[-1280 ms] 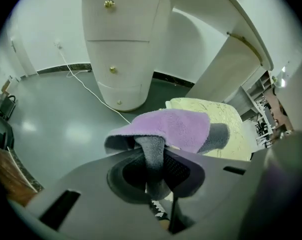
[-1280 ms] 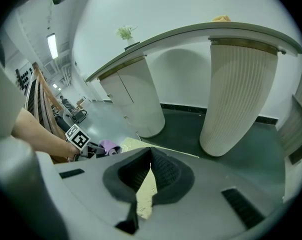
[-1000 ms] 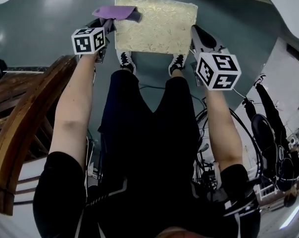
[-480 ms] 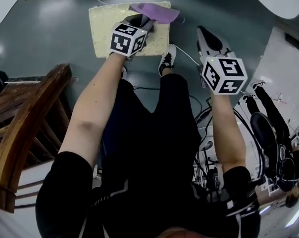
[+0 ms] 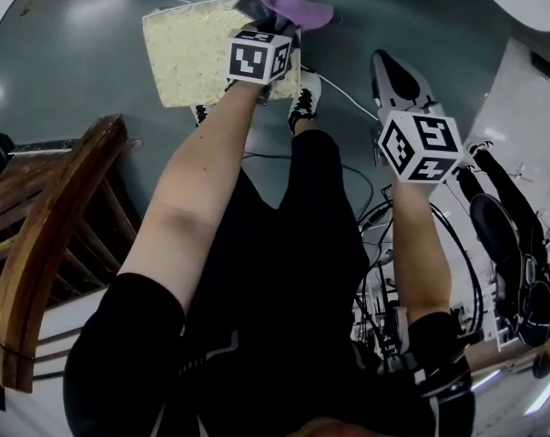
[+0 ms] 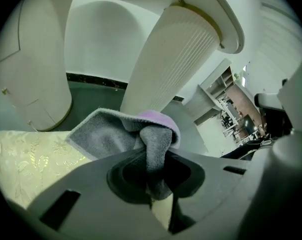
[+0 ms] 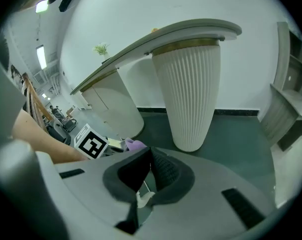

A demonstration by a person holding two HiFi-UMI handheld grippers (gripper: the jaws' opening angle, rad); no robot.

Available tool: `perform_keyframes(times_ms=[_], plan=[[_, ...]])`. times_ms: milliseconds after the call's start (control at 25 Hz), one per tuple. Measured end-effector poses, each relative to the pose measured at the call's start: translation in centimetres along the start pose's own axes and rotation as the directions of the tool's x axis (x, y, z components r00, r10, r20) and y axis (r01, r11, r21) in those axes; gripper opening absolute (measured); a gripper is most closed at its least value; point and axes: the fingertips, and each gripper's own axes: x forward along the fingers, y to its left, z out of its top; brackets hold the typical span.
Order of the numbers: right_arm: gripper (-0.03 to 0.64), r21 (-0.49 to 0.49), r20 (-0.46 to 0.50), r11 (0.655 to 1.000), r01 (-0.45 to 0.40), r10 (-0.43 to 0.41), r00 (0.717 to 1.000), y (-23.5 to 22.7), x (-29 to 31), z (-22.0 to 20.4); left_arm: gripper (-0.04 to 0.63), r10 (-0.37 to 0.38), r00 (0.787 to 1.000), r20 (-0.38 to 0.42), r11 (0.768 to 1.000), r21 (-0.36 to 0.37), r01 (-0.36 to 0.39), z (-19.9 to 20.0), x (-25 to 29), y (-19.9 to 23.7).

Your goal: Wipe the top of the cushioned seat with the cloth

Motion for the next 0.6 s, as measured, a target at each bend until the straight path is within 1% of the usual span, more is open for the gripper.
perform_keyframes(times_ms=[80,120,160,320,440,520,600], plan=[[0.006,0.003,-0.019,1.000,-0.018,0.018,1.000,0.8,0.3,-0.6,0.048,0.017,1.000,-0.013,0.999,0.035,-0.017,-0.4,0.0,-0.1],[0.006,-0.001,-0.019,1.000,-0.025,0.025,1.000,1.3,0.5,-0.4,0.048,0.021,1.000,-0.012,0.999,0.039,-0.021,-0.5,0.0,0.1],[0.006,-0.004,-0.014,1.000,-0.031,0.031,0.999,1.8,0.9,-0.1,0.048,0.023,1.000,-0.003,0.999,0.028,-0.023,-0.3,0.0,0.5],[0.006,-0.010,-0.001,0.998,-0.057,0.057,0.998,3.7,1.9,1.4,0.048,0.028,0.999,0.036,0.998,-0.053,-0.026,0.0,-0.9,2.4],[0.006,-0.018,0.007,0.998,-0.067,0.067,0.998,5.1,2.2,2.1,0.048,0.019,0.999,0.039,0.997,-0.071,-0.016,-0.4,-1.9,3.9],[0.006,-0.022,0.010,0.998,-0.065,0.065,0.998,6.0,2.5,2.4,0.046,0.025,0.999,0.046,0.997,-0.076,-0.021,-0.4,-2.7,5.3],[0.006,-0.022,0.007,0.998,-0.065,0.065,0.998,7.1,2.7,2.3,0.048,0.038,0.997,0.062,0.995,-0.100,-0.032,-0.7,-3.7,6.8]])
